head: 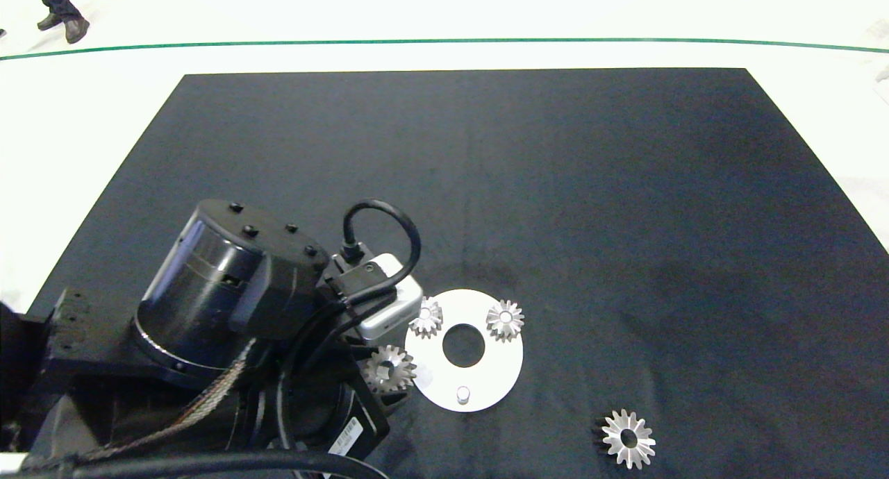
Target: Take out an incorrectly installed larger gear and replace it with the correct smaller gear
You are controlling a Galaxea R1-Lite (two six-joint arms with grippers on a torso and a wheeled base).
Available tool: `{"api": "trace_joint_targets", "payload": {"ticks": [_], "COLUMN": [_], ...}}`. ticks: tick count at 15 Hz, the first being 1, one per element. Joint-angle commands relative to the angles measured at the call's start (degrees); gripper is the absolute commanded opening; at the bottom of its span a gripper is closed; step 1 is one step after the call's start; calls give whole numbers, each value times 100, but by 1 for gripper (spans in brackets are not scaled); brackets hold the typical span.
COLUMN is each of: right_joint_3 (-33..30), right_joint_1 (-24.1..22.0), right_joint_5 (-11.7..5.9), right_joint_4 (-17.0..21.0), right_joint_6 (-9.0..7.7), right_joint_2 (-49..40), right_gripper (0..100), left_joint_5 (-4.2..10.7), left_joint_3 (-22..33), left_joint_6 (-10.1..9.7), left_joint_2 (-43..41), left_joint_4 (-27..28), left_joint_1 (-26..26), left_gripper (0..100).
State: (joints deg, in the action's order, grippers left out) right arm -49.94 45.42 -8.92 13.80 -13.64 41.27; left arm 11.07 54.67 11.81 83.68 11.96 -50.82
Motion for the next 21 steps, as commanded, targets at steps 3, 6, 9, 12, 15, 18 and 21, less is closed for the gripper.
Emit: {"api": "trace_joint_targets", "payload": {"ticks": [3,6,9,12,15,18,21], "right_joint_3": [2,2,-6,-6,-15,-15,-15], "right_joint_1": [2,2,2,2,2,2,2], "right_joint_5": [-13,-13,-13,-13,-13,-13,-13], "right_joint_4": [9,9,9,9,9,9,9], "right_joint_6": [-7,-112,-112,-121,-121,-121,-121], "right_joint_2": [-4,-13,-48,-57,-66,-66,-75], "right_gripper": [100,100,100,100,100,100,100], "left_joint_5": [484,756,906,1002,1011,1011,1011], "left_joint_3": [843,1080,1159,1168,1142,1133,1159], "left_joint_6": [76,58,67,67,58,58,49], "left_joint_2": [861,1239,1459,1573,1582,1582,1678], "left_joint_4": [439,448,439,456,465,465,465], "left_joint_1": [-578,-701,-736,-754,-806,-859,-894], "left_gripper": [37,37,37,37,37,37,37]}}
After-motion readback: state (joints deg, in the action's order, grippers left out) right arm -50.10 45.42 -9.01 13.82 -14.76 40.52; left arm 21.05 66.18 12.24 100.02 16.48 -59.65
